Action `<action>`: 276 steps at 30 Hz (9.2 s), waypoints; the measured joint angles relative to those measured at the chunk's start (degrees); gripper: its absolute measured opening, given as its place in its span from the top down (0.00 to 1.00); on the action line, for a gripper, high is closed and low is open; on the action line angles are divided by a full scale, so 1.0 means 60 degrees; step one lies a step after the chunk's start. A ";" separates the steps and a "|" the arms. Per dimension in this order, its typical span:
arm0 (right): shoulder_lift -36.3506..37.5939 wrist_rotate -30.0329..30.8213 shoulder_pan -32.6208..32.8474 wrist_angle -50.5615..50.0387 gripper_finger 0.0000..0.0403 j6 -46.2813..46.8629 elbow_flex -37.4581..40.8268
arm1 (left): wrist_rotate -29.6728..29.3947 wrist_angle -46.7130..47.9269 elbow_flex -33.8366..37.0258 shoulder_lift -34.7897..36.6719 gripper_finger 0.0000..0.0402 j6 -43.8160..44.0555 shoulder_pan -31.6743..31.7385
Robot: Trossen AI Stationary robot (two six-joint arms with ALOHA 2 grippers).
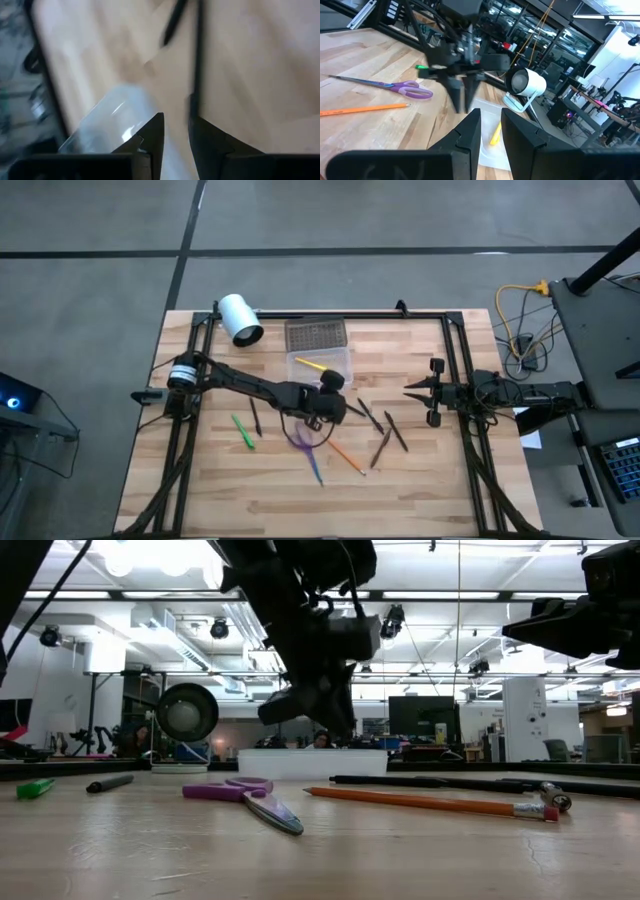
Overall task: Pick & place school supplies into a supply box
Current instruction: Put the violet scissors into the supply box
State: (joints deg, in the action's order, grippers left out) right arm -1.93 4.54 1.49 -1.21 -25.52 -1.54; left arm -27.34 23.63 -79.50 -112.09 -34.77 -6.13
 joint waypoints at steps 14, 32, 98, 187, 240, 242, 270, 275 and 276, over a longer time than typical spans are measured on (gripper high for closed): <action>0.0000 0.0004 -0.0002 -0.0004 0.83 0.0000 0.0004 | 0.2106 0.1730 -0.0964 -0.0009 0.82 0.1068 -0.0871; -0.0018 0.0011 -0.0002 -0.0004 0.83 -0.0004 0.0011 | 0.3793 0.3862 -0.3566 -0.1734 0.82 0.1502 -0.1397; -0.0025 0.0003 -0.0002 -0.0004 0.83 -0.0004 0.0007 | 0.4578 0.4642 -0.3556 -0.2656 0.99 0.1082 -0.0900; -0.0018 0.0004 -0.0002 -0.0007 0.83 -0.0004 0.0004 | 0.2721 0.4563 -0.0634 -0.0776 0.82 0.1091 -0.0596; -0.0025 0.0004 -0.0002 -0.0004 0.83 0.0000 0.0004 | -0.5412 0.2140 -0.0295 0.0707 1.00 0.1637 -0.0737; -0.0025 0.0000 -0.0002 -0.0004 0.83 -0.0004 0.0004 | -0.5615 0.2089 -0.0184 0.0742 1.00 0.1651 -0.0716; -0.0015 0.0003 -0.0002 -0.0004 0.83 0.0000 0.0004 | -0.6296 -0.1437 0.2509 0.1781 1.00 0.0876 0.1373; -0.0015 0.0000 -0.0002 -0.0004 0.83 0.0000 0.0004 | -0.6285 -0.1419 0.2601 0.1781 1.00 0.0982 0.1526; -0.0015 0.0000 -0.0002 -0.0004 0.83 -0.0004 0.0004 | -0.6289 -0.1422 0.2618 0.1781 1.00 0.0983 0.1538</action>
State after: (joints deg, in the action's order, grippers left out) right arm -2.02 4.54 1.48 -1.23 -25.54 -1.52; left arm -65.08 15.09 -63.79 -101.41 -28.87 3.10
